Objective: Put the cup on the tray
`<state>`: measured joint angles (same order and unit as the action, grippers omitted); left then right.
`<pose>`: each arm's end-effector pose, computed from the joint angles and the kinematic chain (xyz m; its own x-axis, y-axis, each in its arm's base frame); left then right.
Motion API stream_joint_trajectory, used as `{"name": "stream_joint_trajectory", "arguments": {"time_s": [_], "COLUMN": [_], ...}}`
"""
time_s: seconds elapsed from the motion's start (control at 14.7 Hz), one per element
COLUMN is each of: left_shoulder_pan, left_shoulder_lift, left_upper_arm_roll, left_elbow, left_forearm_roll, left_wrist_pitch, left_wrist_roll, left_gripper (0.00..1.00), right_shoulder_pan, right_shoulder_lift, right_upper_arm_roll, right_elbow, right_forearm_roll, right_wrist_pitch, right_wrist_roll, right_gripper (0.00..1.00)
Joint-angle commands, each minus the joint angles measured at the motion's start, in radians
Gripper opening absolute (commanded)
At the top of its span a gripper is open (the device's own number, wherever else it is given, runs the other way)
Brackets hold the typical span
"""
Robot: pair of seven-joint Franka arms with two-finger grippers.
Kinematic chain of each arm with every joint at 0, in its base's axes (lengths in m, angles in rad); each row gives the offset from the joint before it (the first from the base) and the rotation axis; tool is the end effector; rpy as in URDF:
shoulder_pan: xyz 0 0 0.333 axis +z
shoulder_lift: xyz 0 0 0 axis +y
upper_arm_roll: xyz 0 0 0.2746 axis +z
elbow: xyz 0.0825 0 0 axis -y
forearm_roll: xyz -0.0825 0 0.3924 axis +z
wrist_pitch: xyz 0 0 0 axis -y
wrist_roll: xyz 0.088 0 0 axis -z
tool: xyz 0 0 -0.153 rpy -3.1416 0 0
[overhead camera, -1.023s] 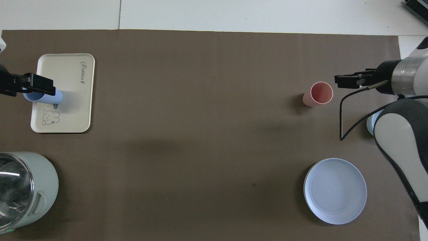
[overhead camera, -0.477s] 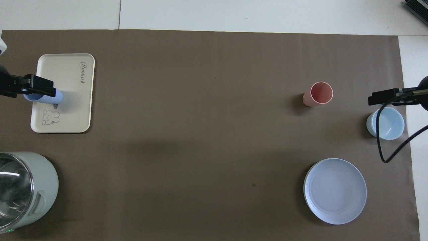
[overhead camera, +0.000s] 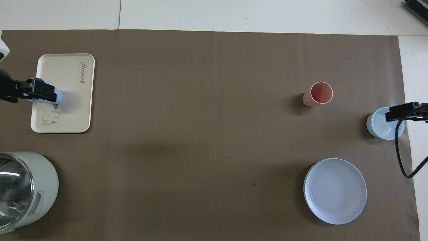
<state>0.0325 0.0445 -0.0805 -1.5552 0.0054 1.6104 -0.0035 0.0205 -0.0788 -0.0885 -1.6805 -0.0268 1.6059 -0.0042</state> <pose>0.5783 -0.0262 0.5228 0.9989 -0.0446 0.0109 -0.0446 -0.9990 -0.0018 0.5425 -0.0422 0.5308 0.9980 -0.0626 0.0038 -0.0626 -0.9978 0.0199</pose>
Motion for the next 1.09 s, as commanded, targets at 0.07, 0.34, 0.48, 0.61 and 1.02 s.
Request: {"name": "stream_joint_trajectory", "arguments": {"time_s": [0.07, 0.34, 0.48, 0.61, 1.02], "left_shoulder_pan": [-0.003, -0.002, -0.003, -0.003, 0.007], "left_shoulder_lift": [-0.037, -0.037, -0.037, -0.037, -0.035], "left_upper_arm_roll": [0.005, 0.005, 0.004, 0.004, 0.002], "left_elbow": [-0.034, -0.036, -0.035, -0.034, -0.034], "left_forearm_roll": [-0.002, 0.002, 0.043, 0.045, 0.044], "left_wrist_pitch": [-0.01, -0.006, 0.002, 0.009, 0.032], "left_wrist_roll": [0.011, 0.017, 0.036, 0.036, 0.037], "left_gripper": [1.0, 1.0, 1.0, 1.0, 1.0], "right_shoulder_pan": [0.016, 0.016, 0.016, 0.013, 0.015], "right_shoulder_lift": [0.005, 0.013, 0.033, 0.031, 0.024], "right_upper_arm_roll": [-0.005, 0.032, 0.035, 0.036, 0.036], "right_elbow": [0.011, 0.06, 0.085, 0.082, 0.071], "right_forearm_roll": [-0.019, -0.035, -0.022, -0.012, -0.008], "right_wrist_pitch": [-0.027, -0.082, -0.09, -0.089, -0.095], "right_wrist_roll": [0.013, 0.026, 0.049, 0.049, 0.047], "right_gripper": [1.0, 1.0, 1.0, 1.0, 1.0]}}
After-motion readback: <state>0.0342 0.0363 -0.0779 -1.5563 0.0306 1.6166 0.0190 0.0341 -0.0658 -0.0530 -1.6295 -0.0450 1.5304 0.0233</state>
